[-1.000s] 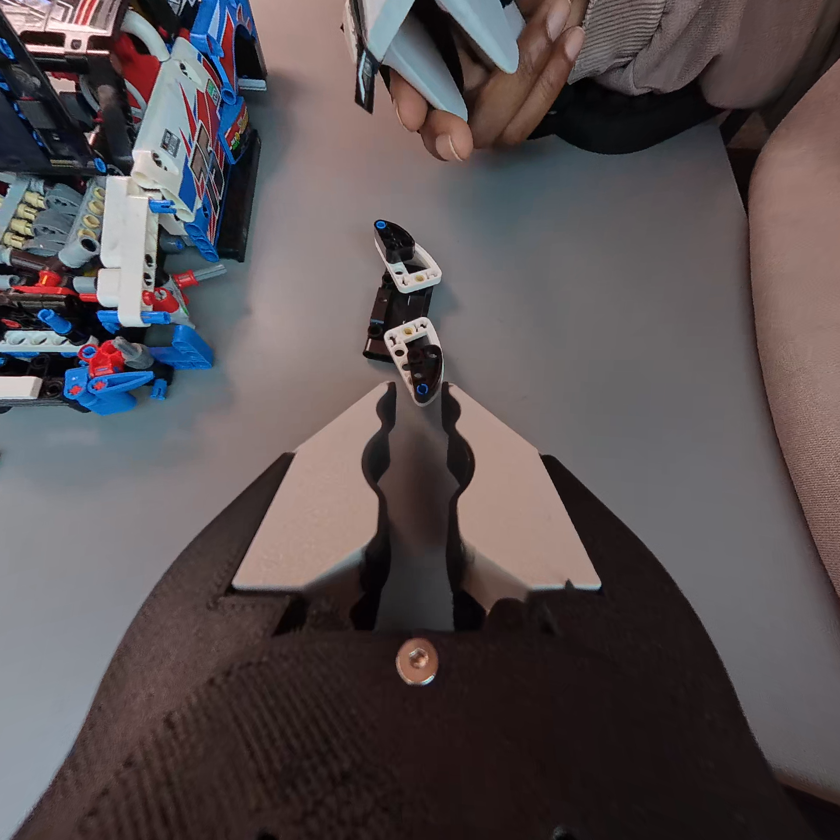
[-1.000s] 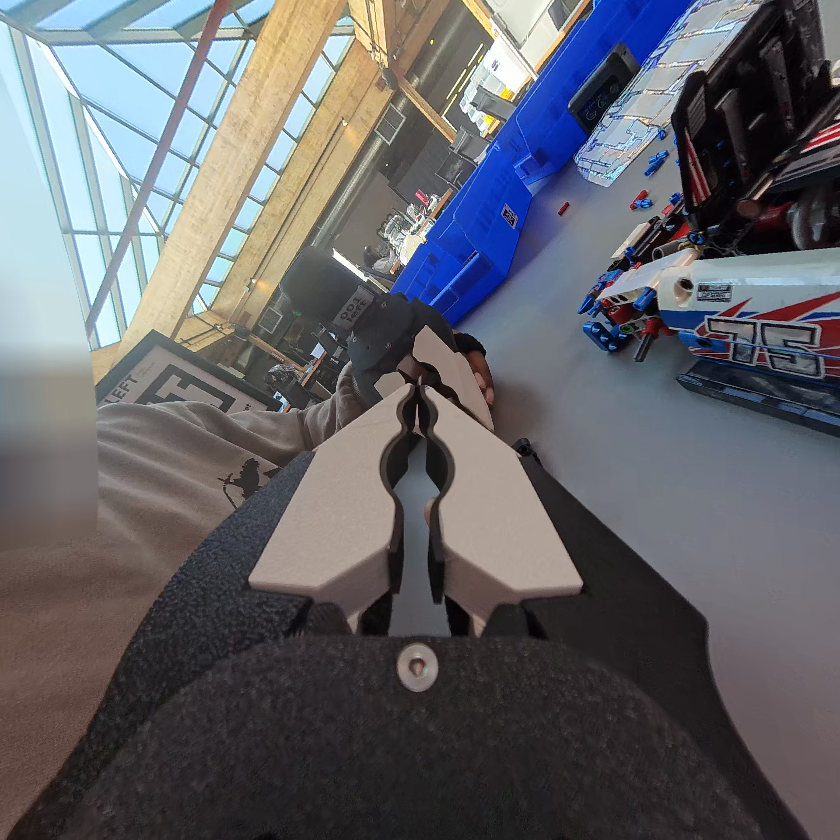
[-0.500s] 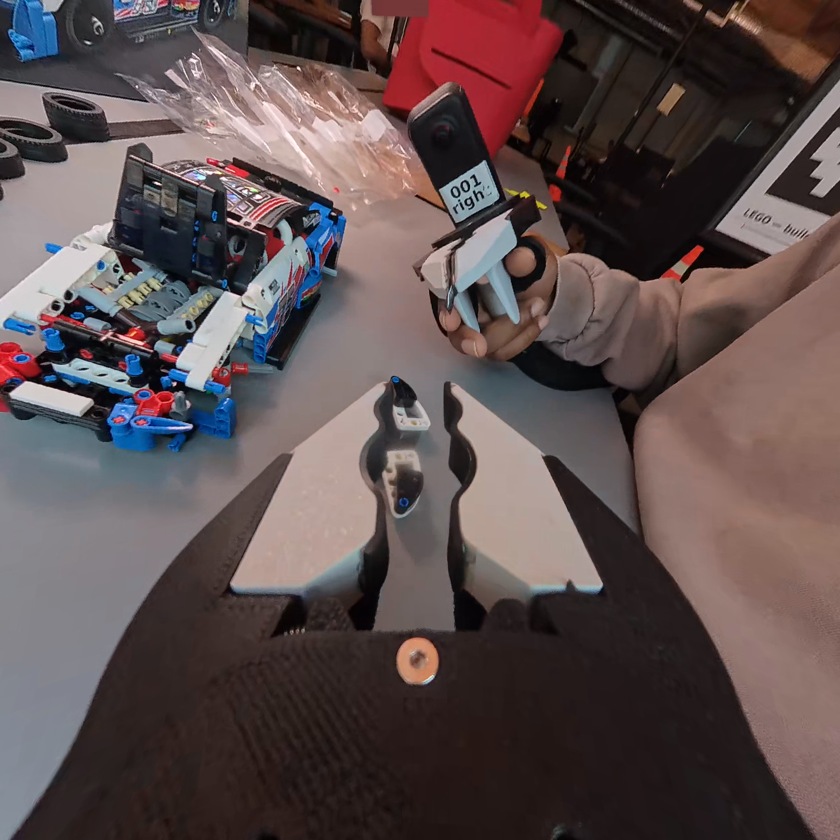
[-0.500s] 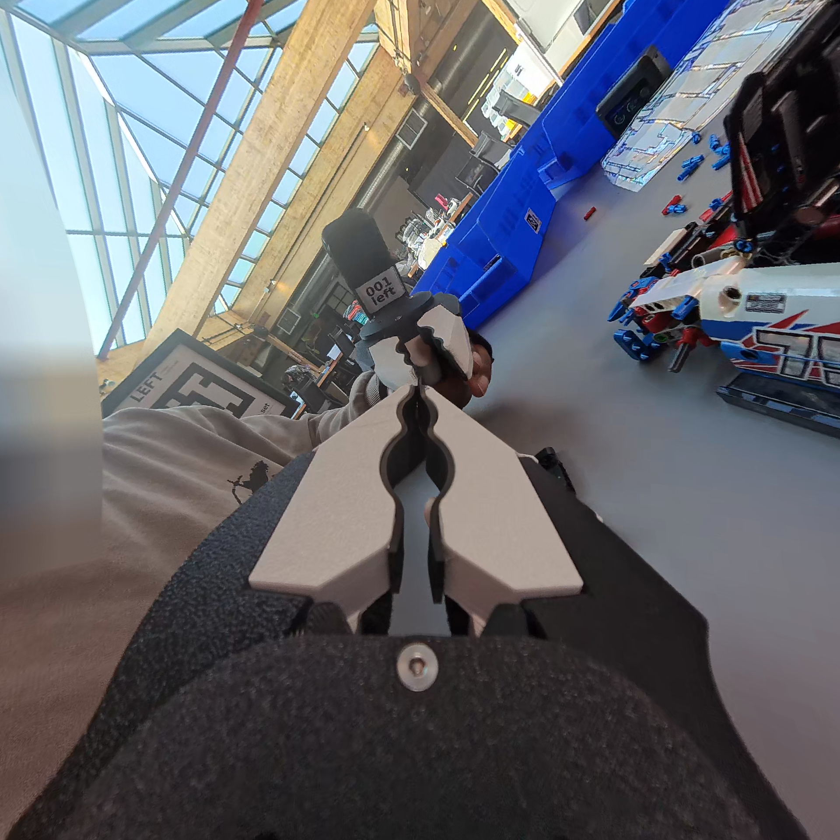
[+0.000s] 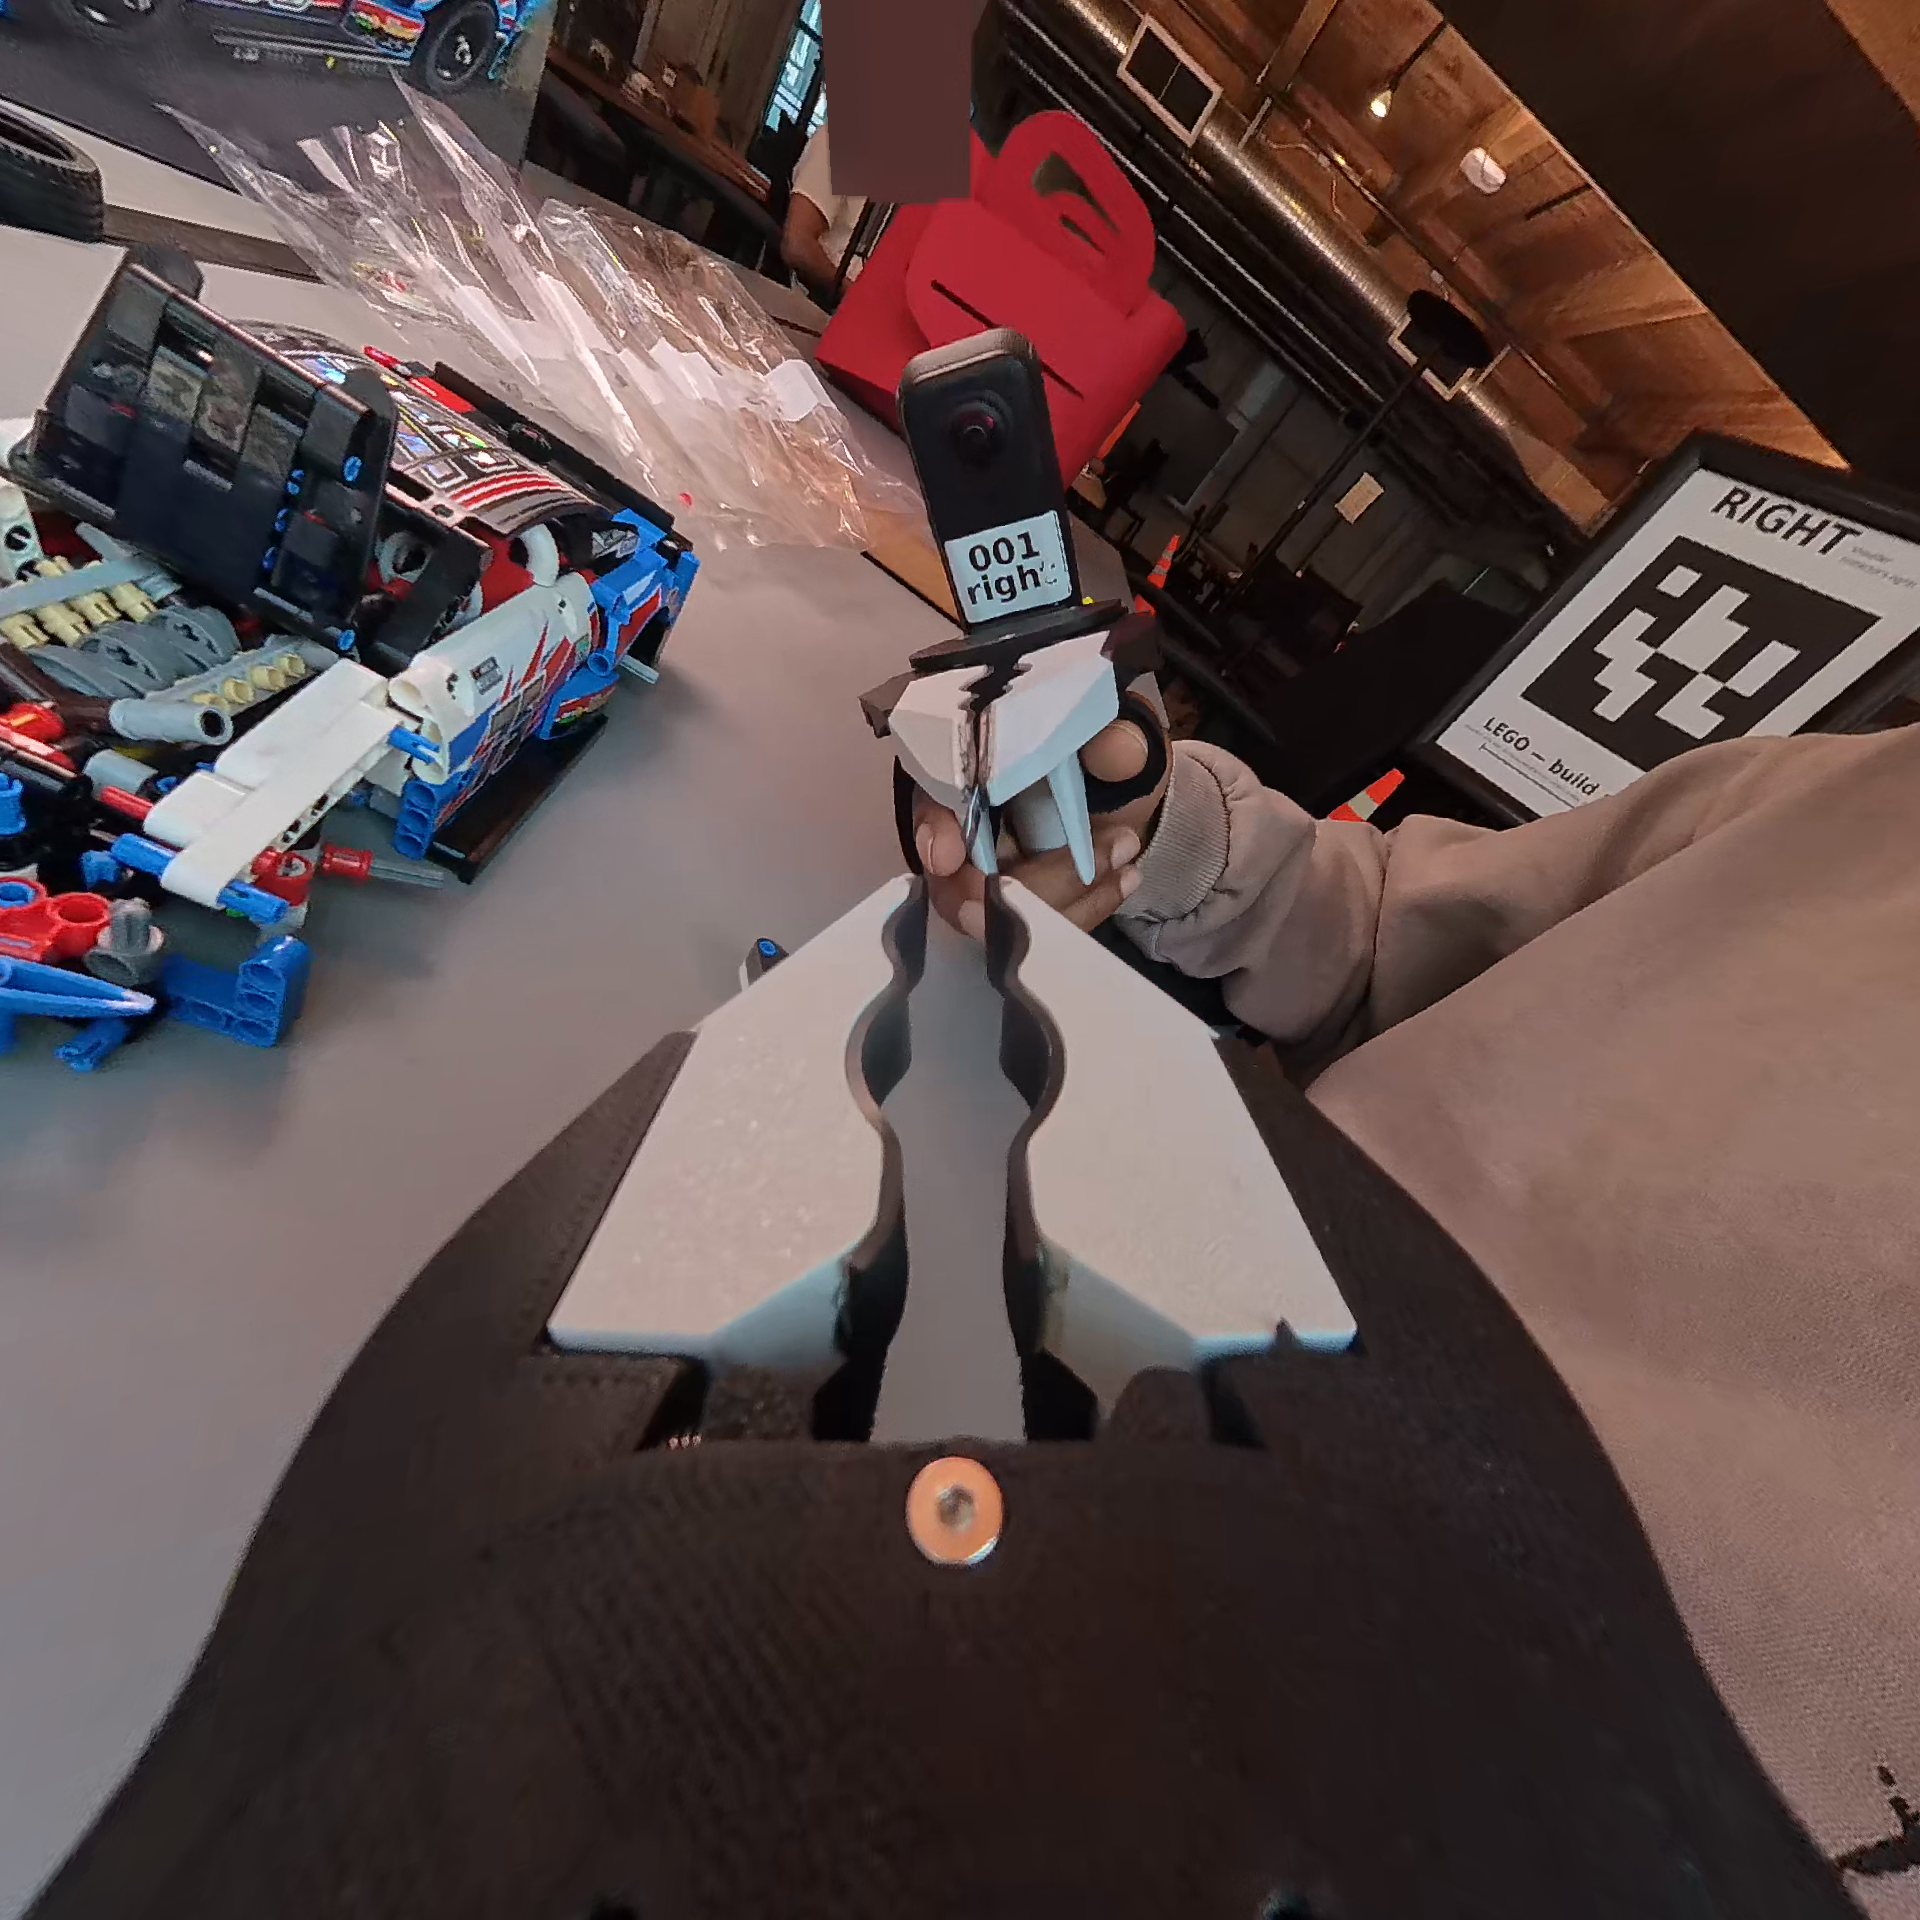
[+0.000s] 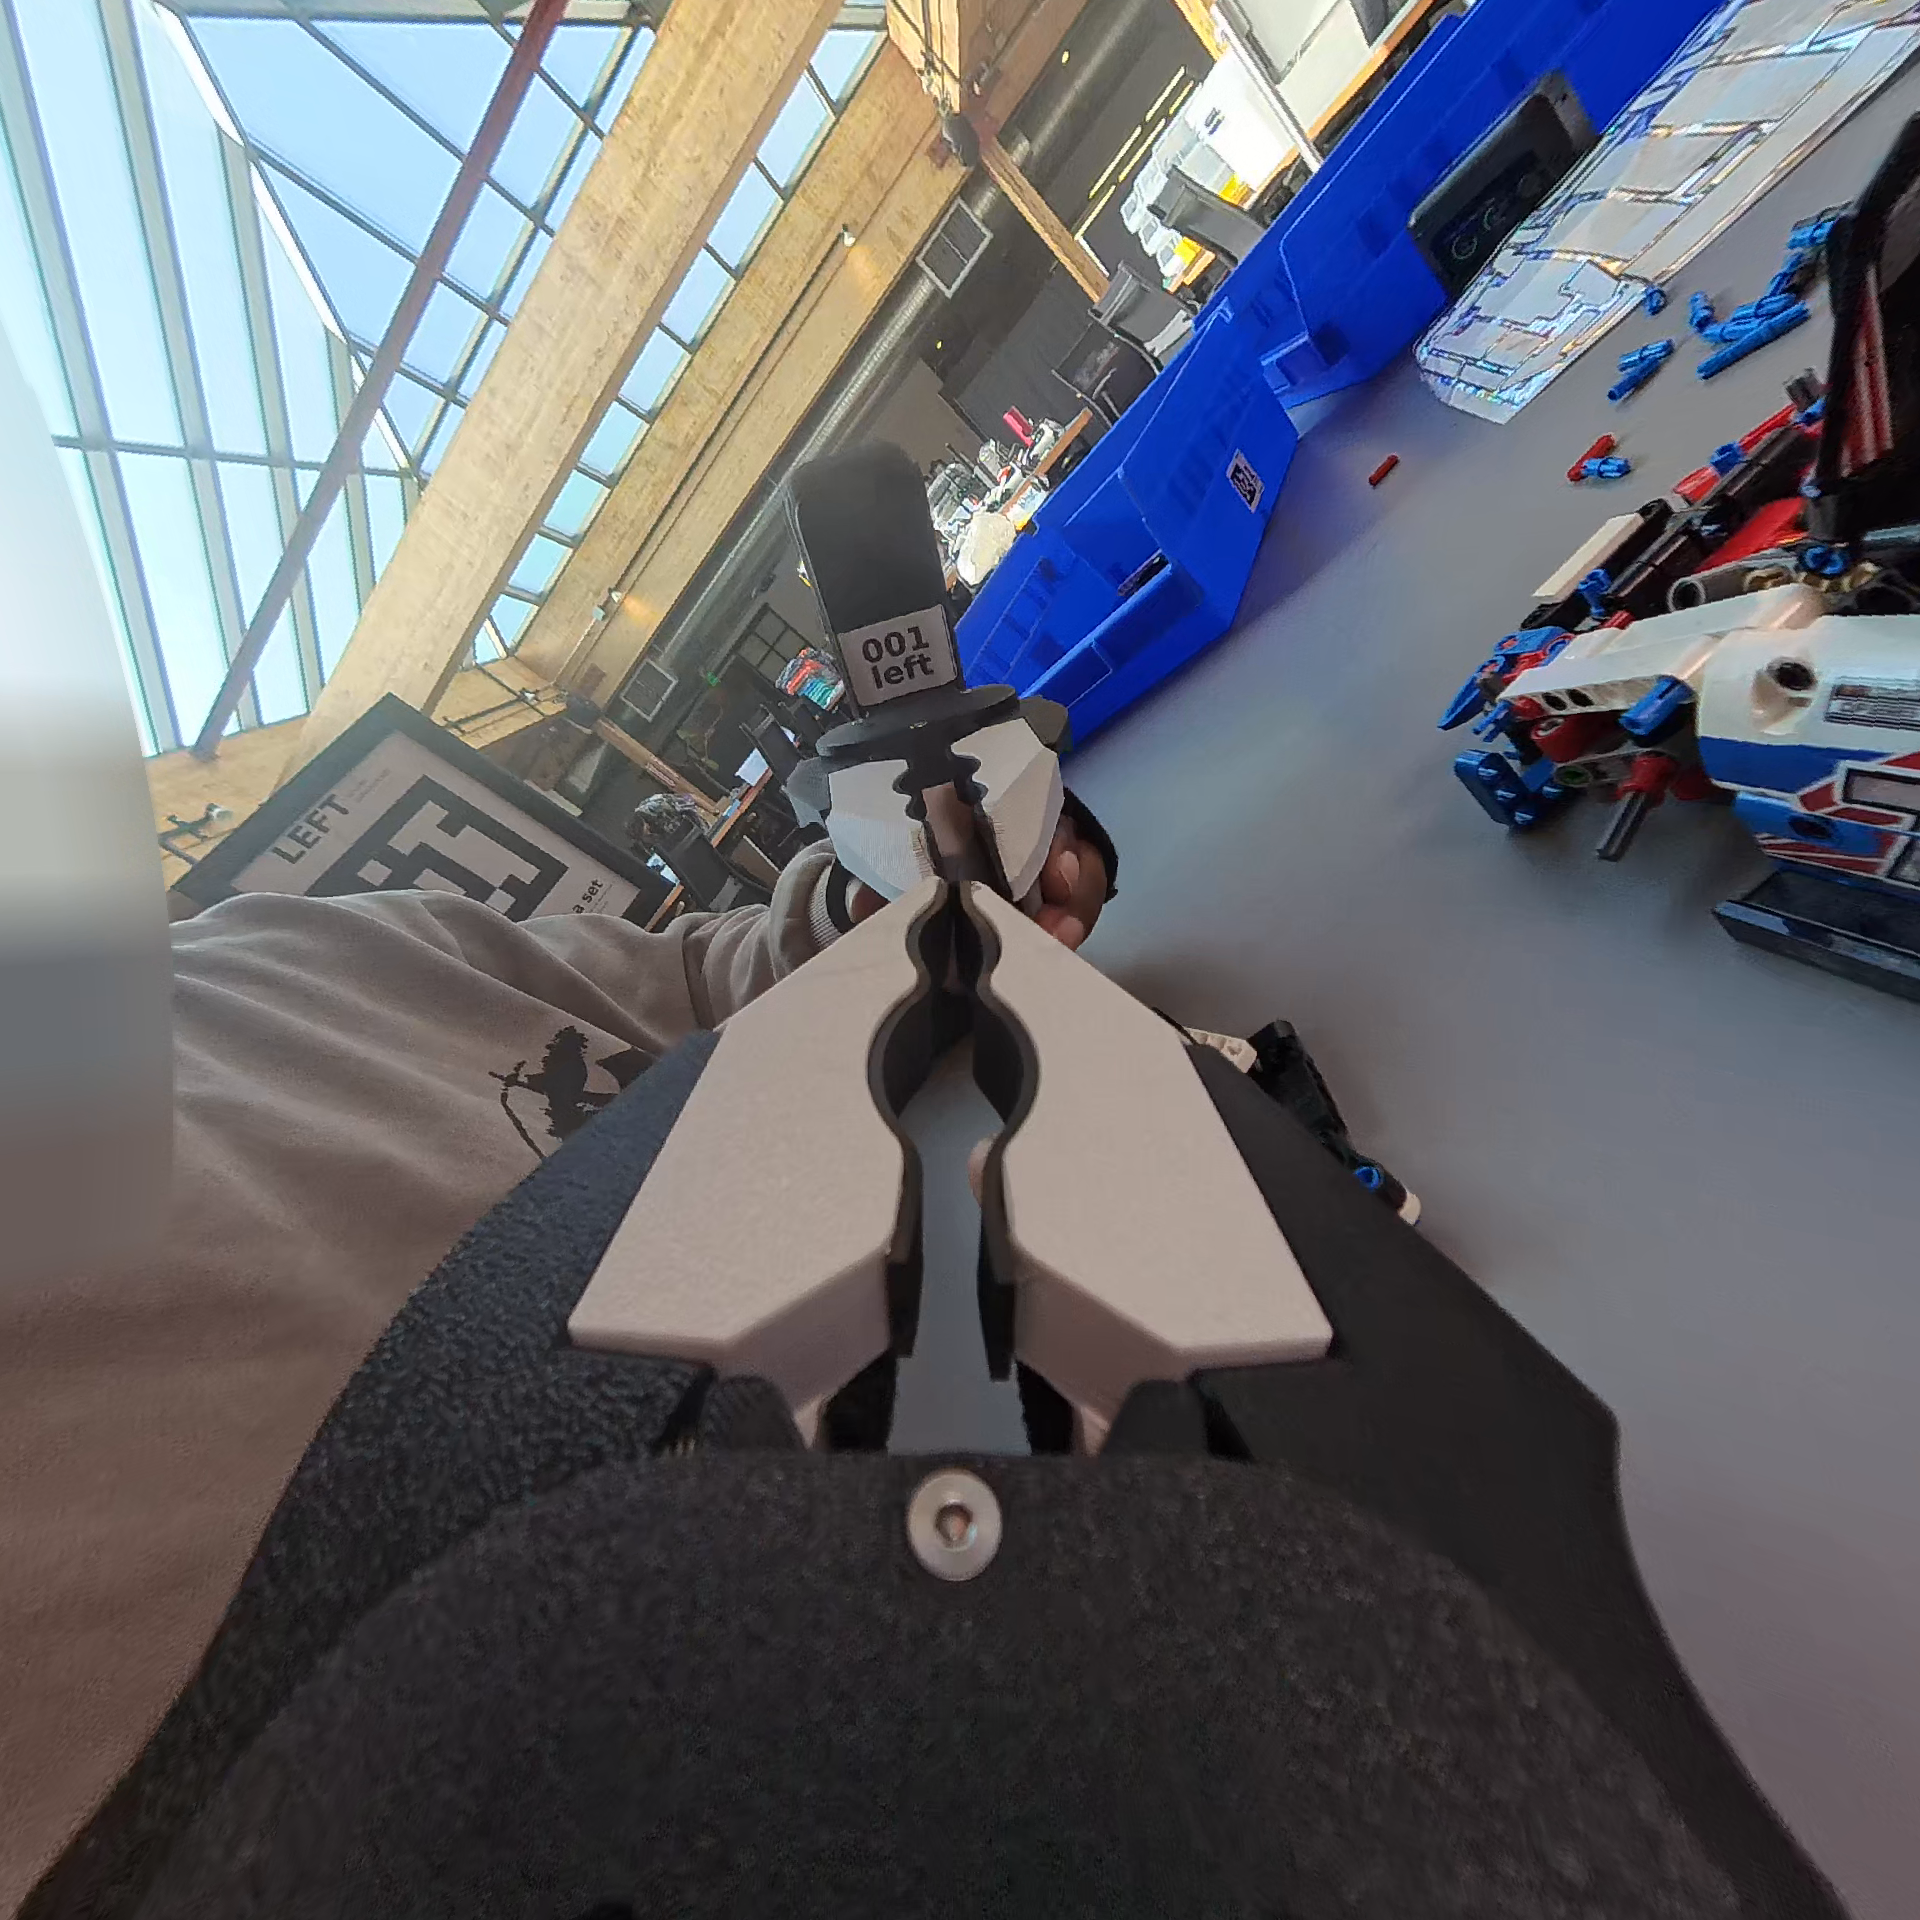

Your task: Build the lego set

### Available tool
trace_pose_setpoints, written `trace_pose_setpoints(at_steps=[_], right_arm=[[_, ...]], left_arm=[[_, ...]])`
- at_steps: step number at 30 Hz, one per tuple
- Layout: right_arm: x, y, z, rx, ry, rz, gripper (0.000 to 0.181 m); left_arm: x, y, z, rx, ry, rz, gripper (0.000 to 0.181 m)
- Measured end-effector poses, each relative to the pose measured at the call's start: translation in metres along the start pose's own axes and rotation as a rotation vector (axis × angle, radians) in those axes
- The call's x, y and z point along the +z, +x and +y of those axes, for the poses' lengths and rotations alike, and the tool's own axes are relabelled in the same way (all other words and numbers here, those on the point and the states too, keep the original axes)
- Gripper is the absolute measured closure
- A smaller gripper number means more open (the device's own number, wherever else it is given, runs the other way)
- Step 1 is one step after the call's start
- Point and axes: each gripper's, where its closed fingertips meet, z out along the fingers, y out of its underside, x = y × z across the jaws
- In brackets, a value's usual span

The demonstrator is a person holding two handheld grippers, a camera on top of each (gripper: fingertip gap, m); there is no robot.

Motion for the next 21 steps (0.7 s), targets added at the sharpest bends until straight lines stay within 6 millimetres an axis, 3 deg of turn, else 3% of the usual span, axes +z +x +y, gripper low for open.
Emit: trace_pose_setpoints(at_steps=[21], right_arm=[[0.005, -0.003, -0.007, -0.093, 0.052, -0.001, 0.181]], left_arm=[[0.0, 0.001, -0.013, 0.001, 0.114, -0.023, 0.181]])
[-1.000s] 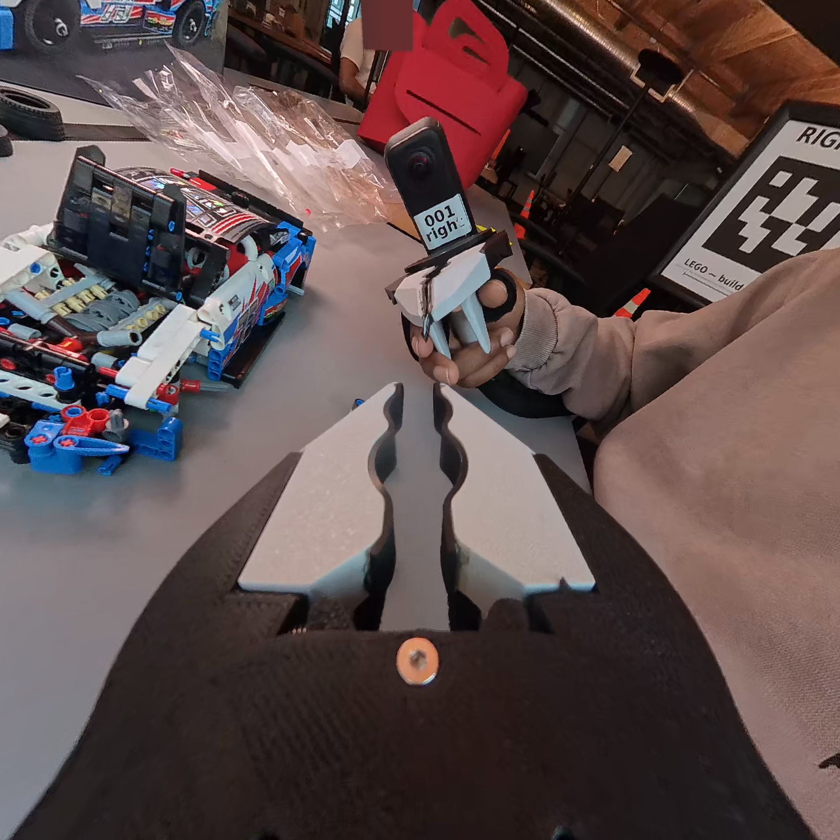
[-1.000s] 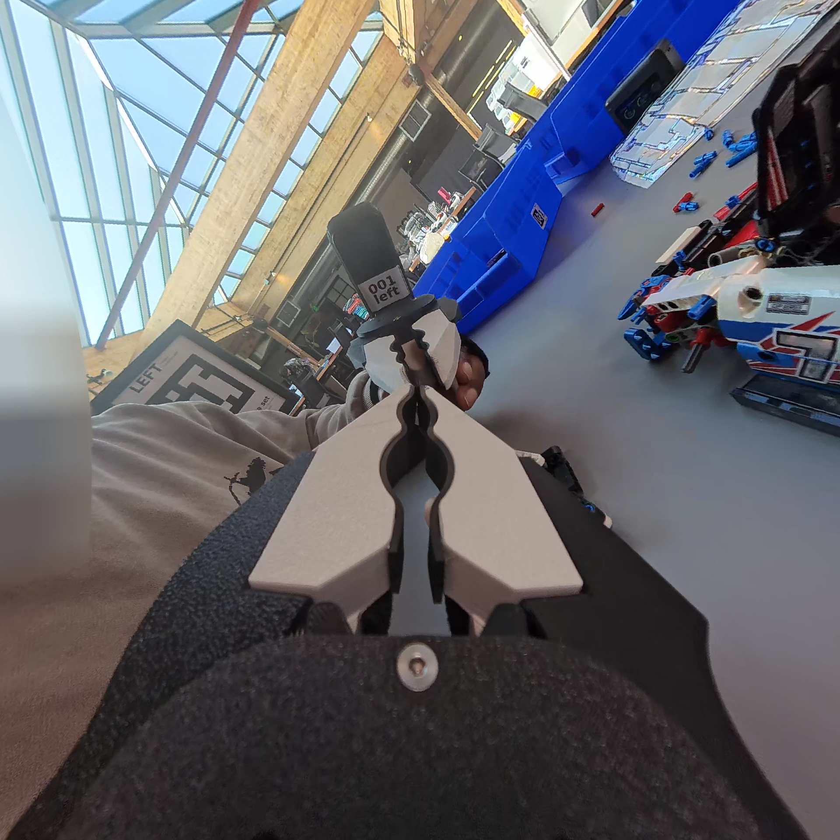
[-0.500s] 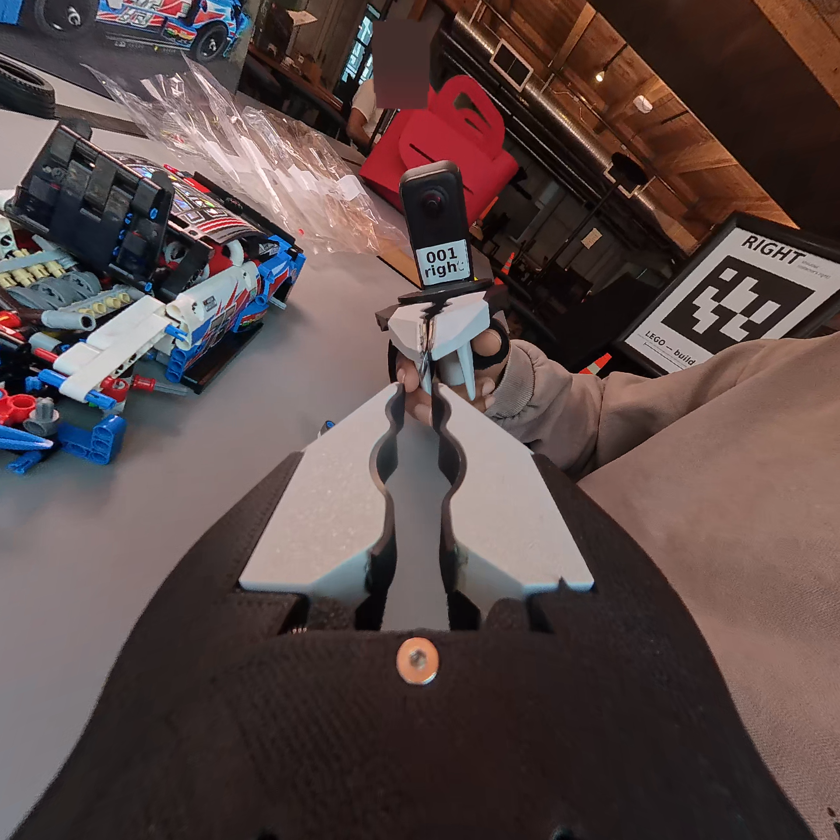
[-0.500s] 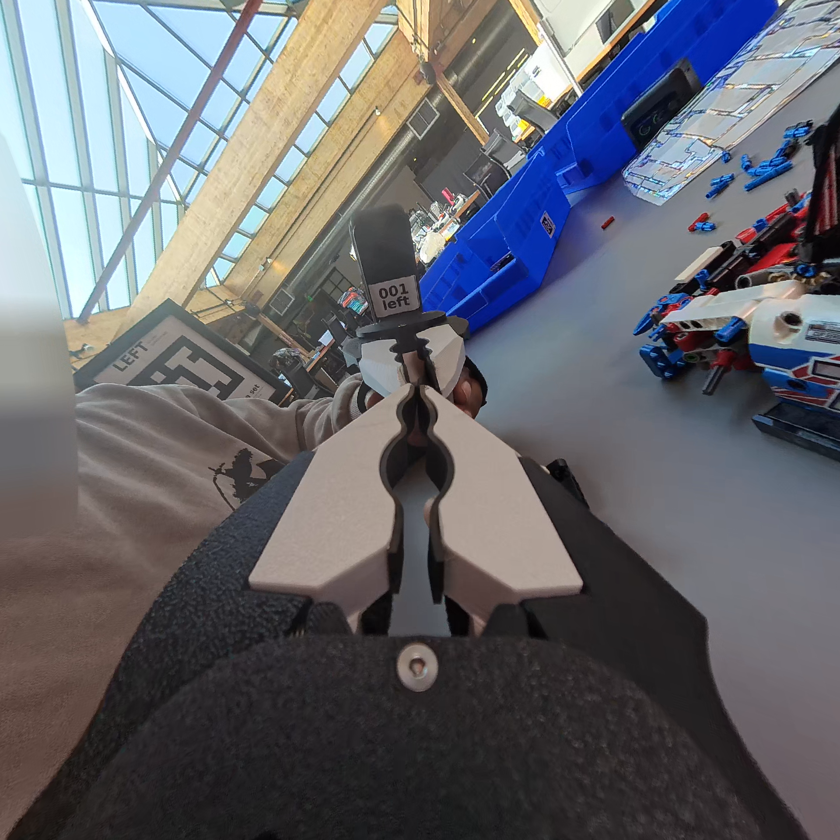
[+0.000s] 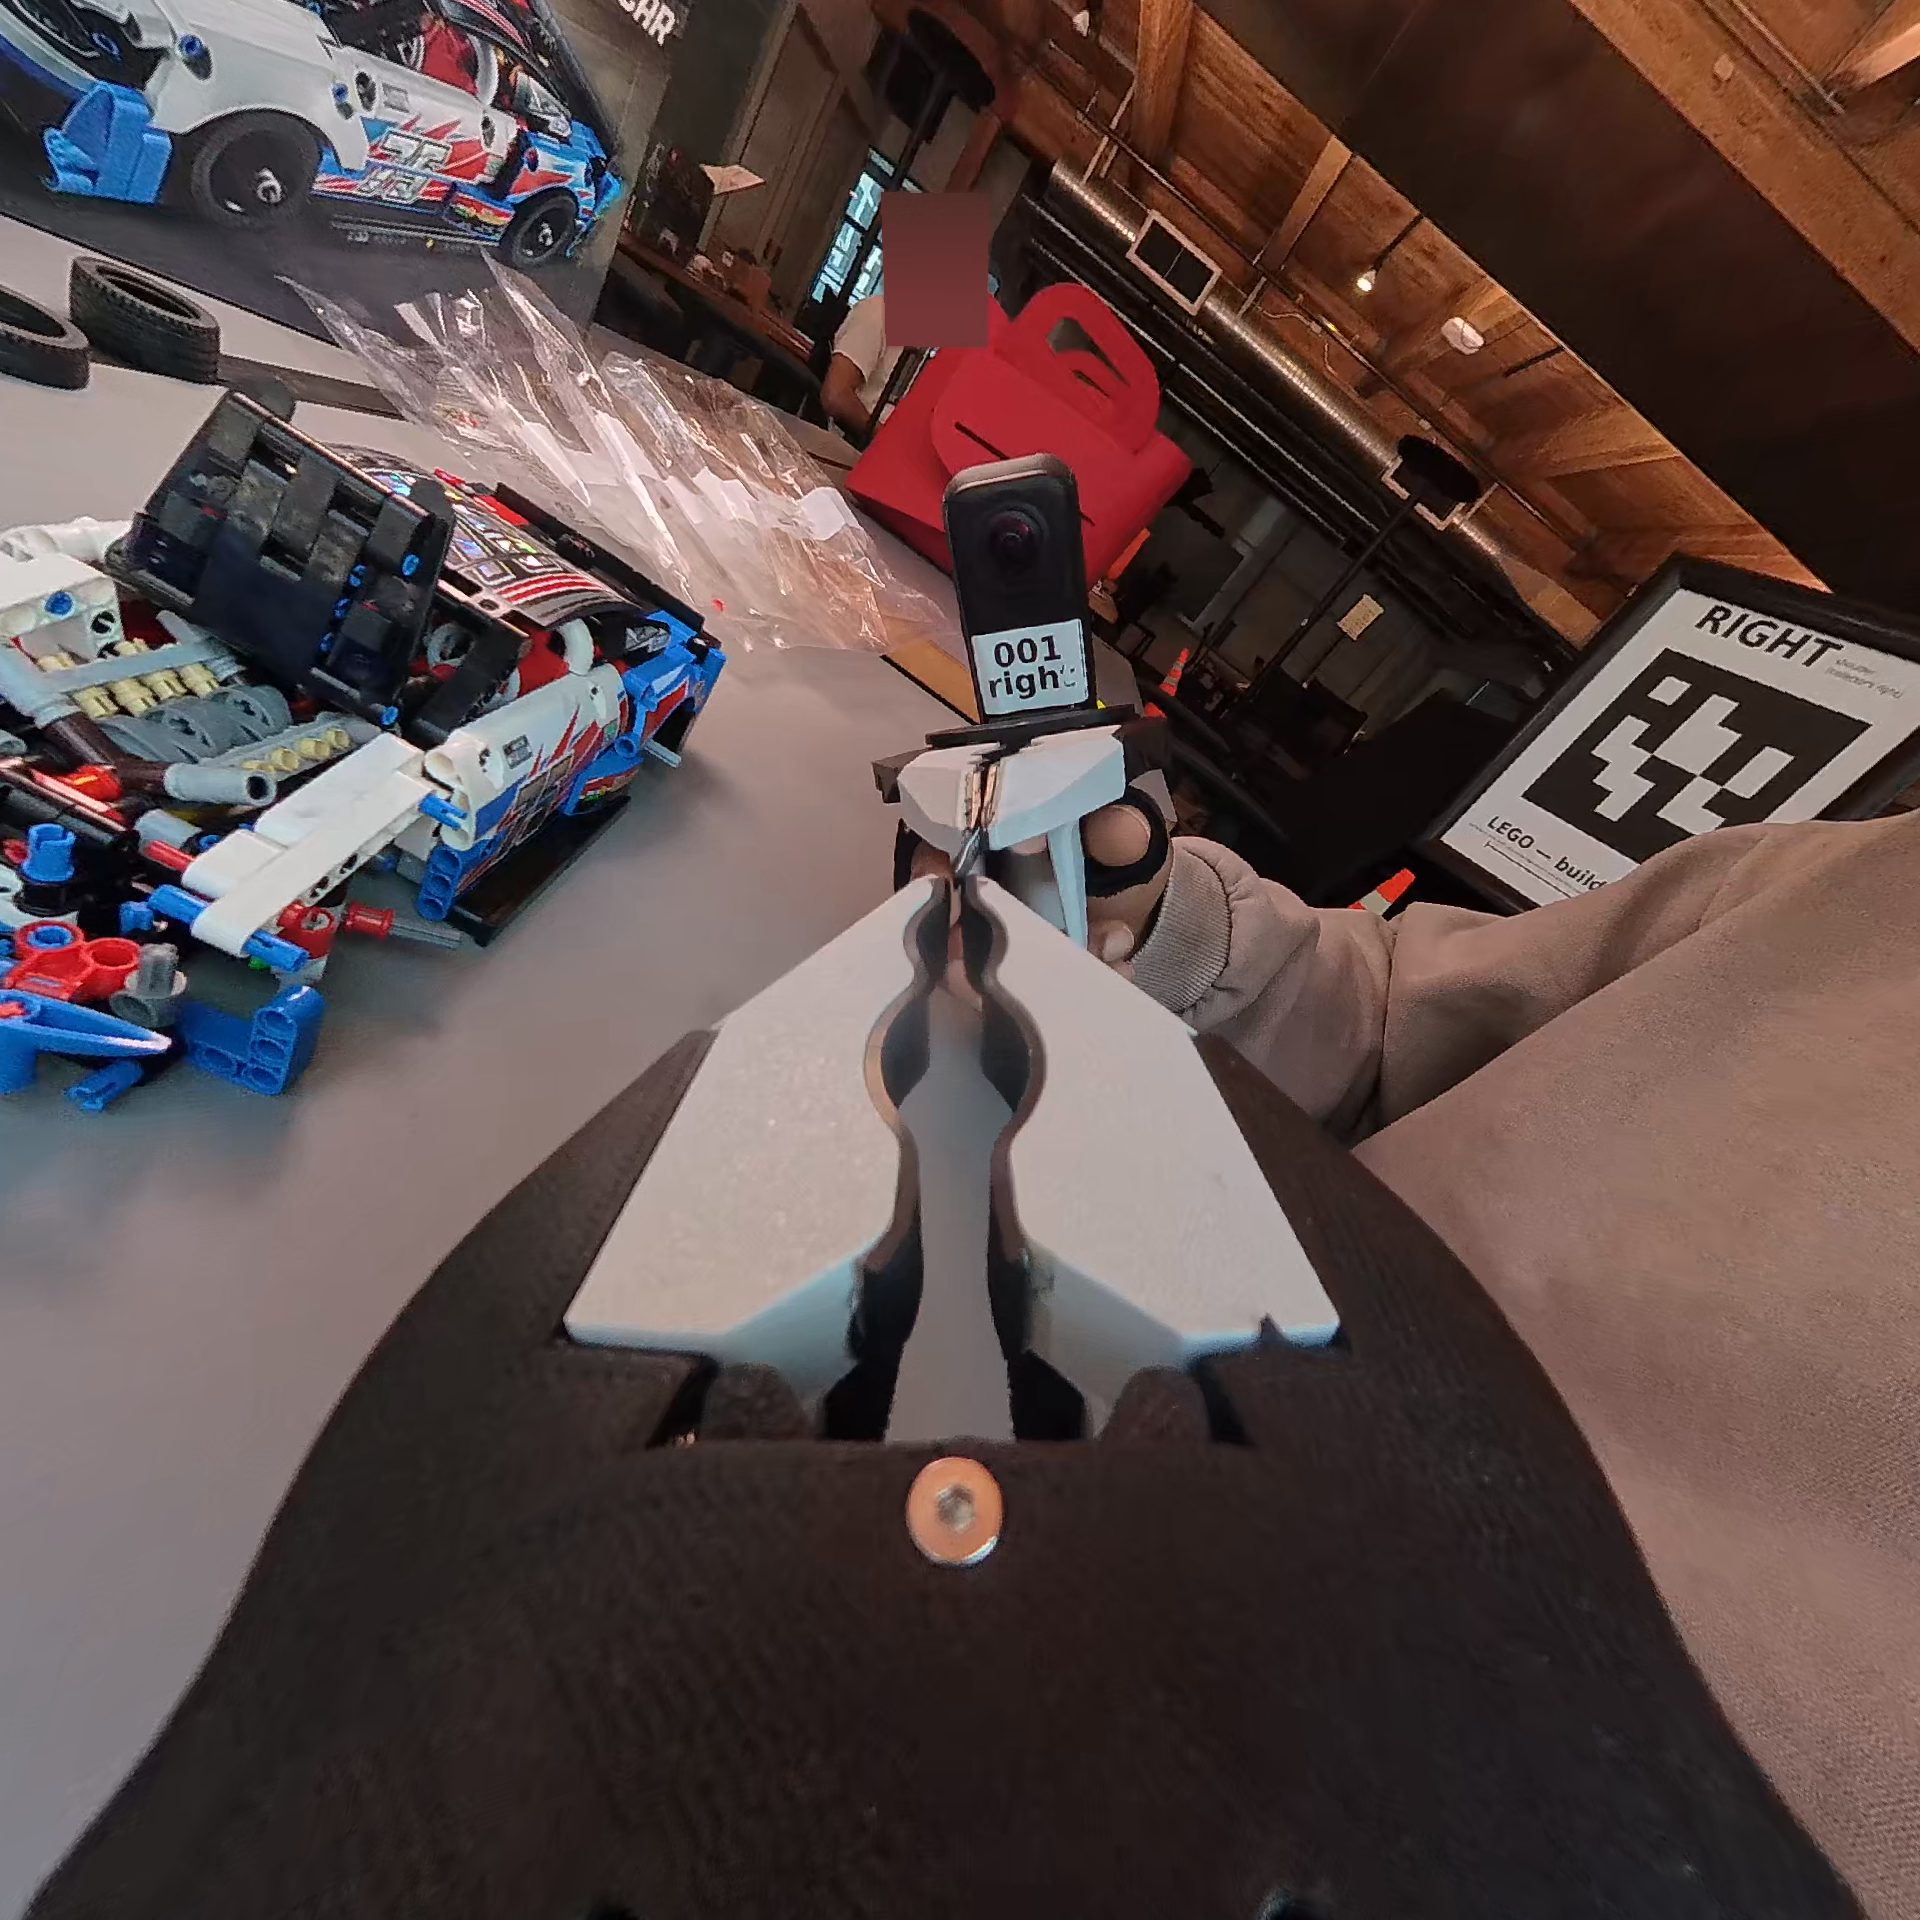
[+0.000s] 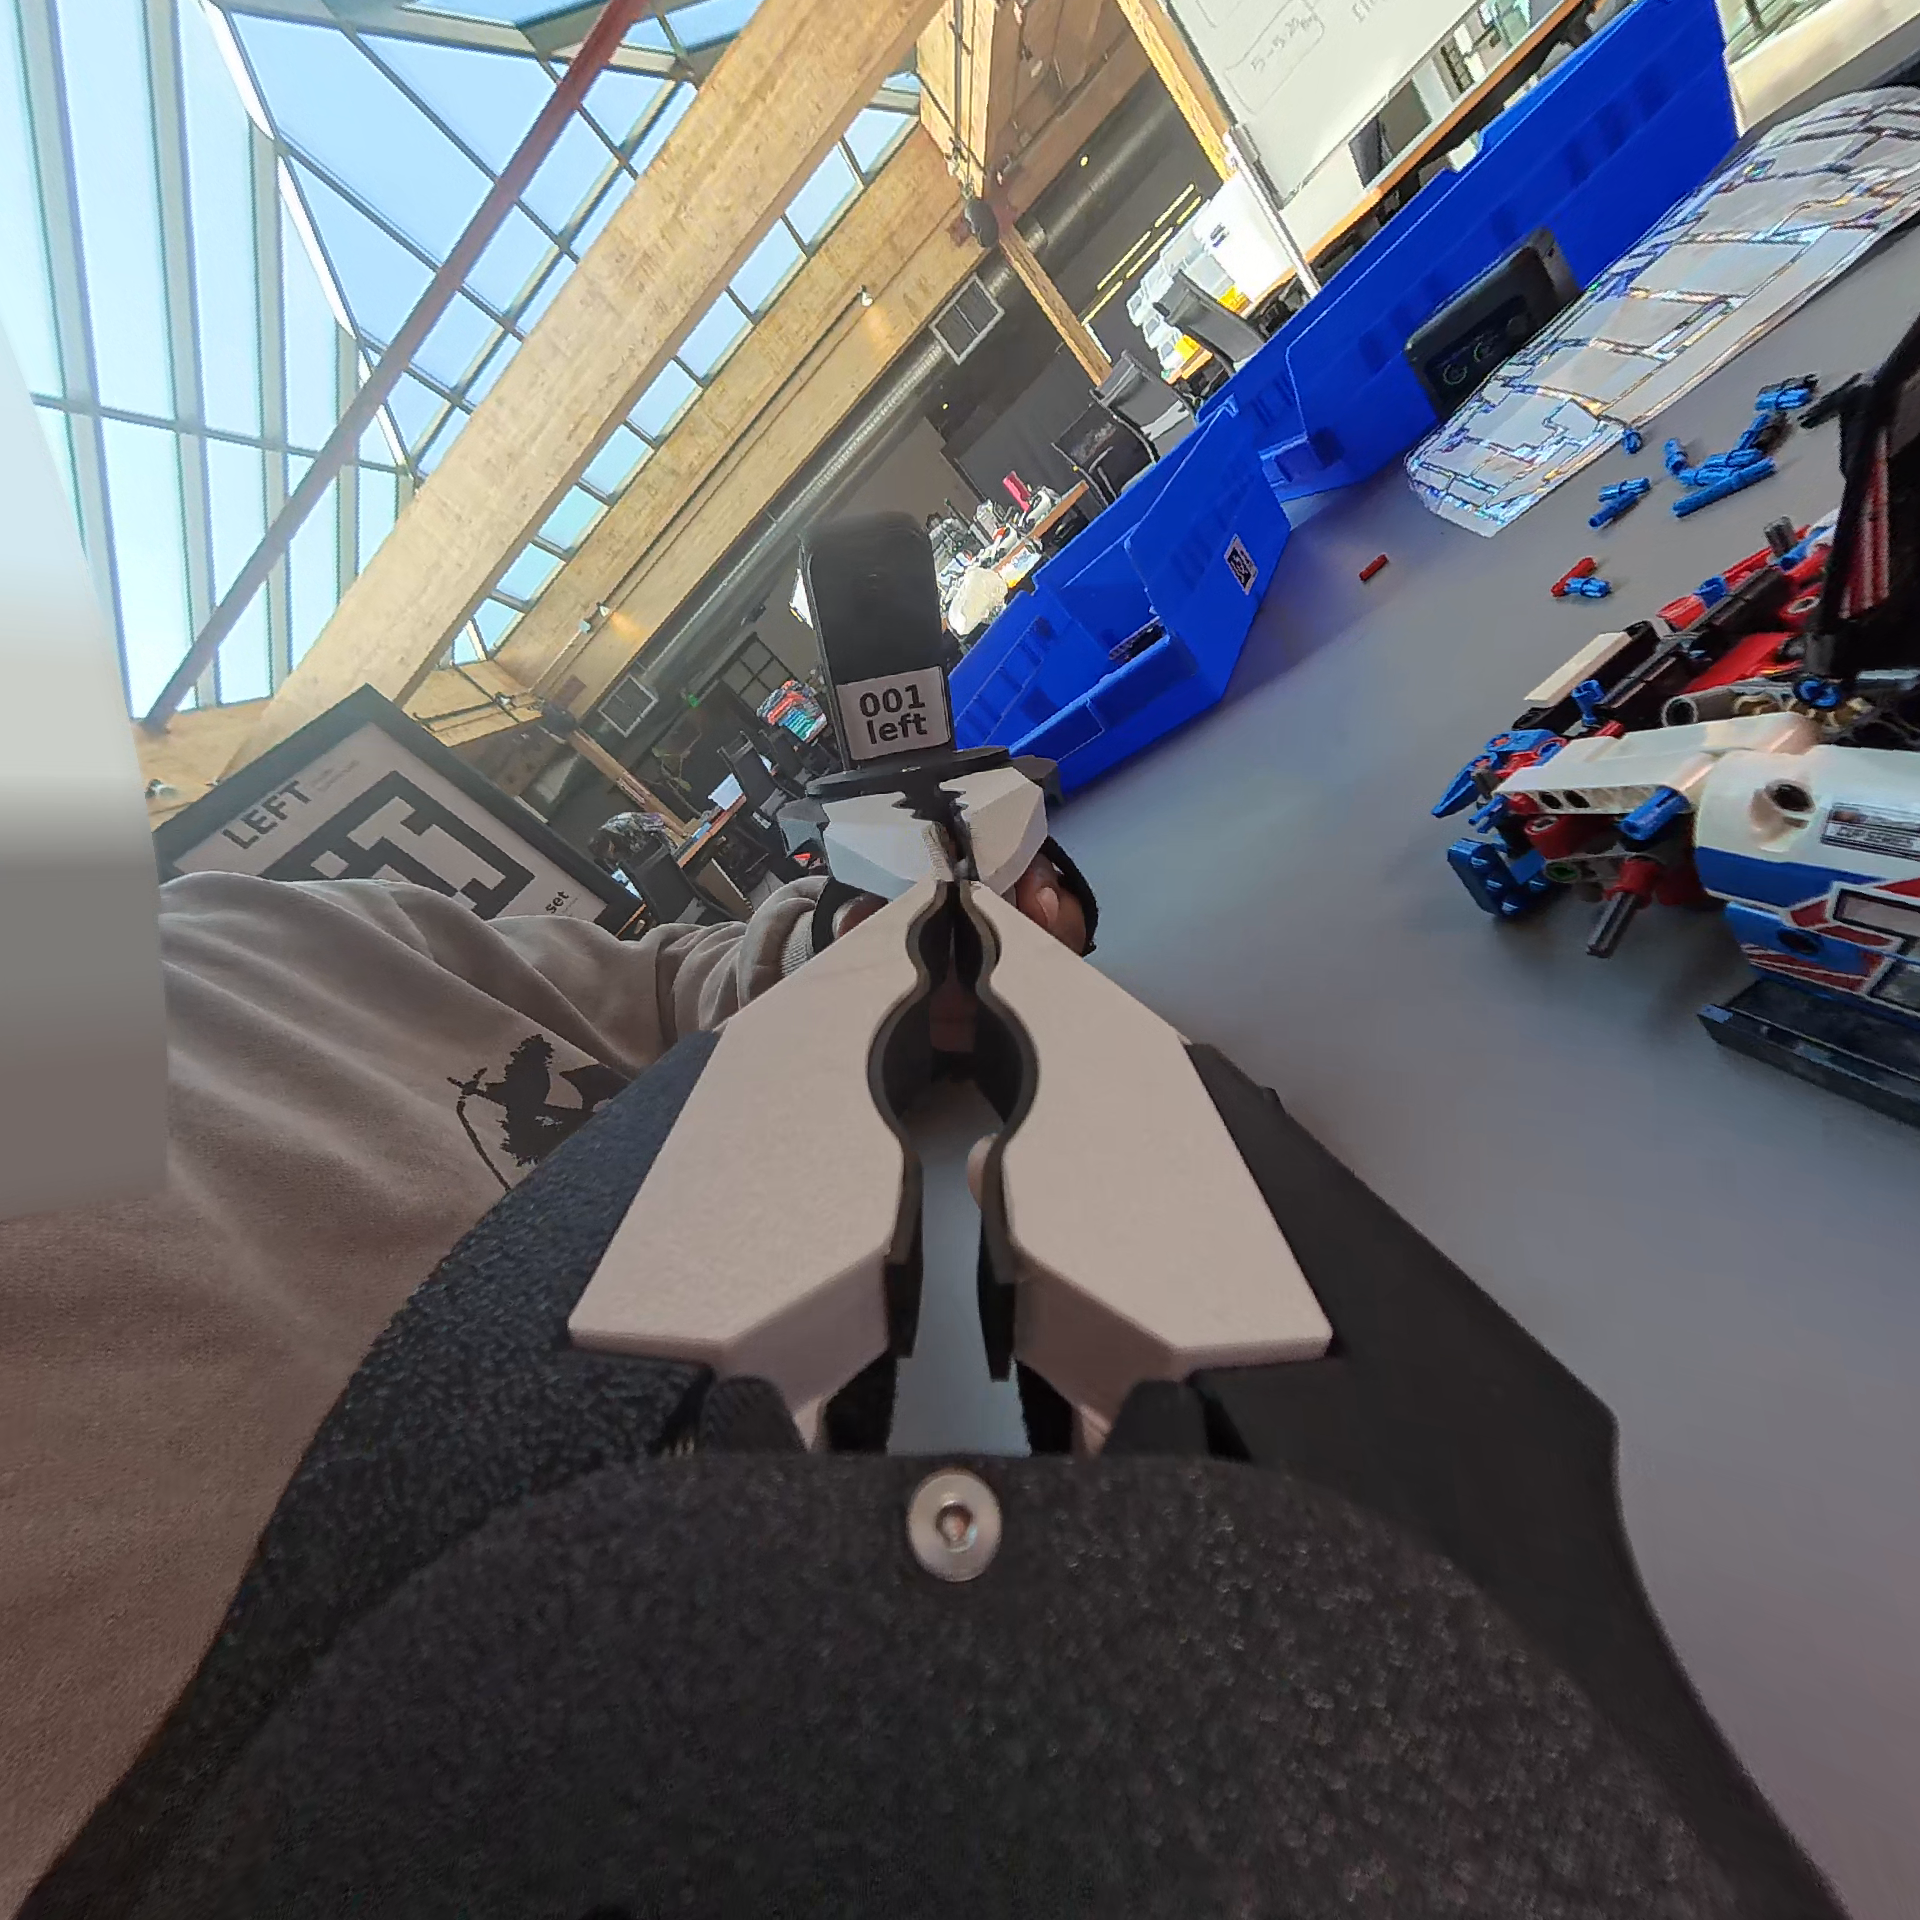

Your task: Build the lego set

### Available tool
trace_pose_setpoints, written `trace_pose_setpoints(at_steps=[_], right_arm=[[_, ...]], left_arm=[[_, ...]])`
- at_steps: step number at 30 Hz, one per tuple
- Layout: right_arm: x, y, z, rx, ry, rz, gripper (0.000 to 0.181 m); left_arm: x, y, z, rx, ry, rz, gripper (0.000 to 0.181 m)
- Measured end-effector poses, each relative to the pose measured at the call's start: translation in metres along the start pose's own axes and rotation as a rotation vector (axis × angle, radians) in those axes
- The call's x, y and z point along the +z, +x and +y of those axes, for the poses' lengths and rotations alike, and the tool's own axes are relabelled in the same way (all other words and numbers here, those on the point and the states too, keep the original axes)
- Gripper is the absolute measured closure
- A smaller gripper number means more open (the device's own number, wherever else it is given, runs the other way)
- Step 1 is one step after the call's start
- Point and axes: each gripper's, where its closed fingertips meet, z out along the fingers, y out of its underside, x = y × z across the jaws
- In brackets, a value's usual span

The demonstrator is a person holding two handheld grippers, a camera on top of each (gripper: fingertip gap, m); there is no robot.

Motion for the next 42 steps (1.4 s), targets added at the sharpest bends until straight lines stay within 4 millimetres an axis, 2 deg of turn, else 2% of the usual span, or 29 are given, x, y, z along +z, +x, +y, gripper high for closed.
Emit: trace_pose_setpoints(at_steps=[24, 37, 42], right_arm=[[-0.006, 0.003, -0.011, -0.031, 0.055, 0.033, 0.181], [-0.016, 0.014, -0.023, -0.015, 0.106, 0.099, 0.181], [-0.013, 0.016, -0.019, -0.015, 0.084, 0.115, 0.181]], left_arm=[[-0.005, -0.007, -0.005, 0.003, 0.03, -0.028, 0.181], [-0.005, -0.016, 0.003, -0.007, -0.011, -0.039, 0.176], [-0.002, -0.021, 0.017, 0.072, -0.104, -0.07, 0.173]])
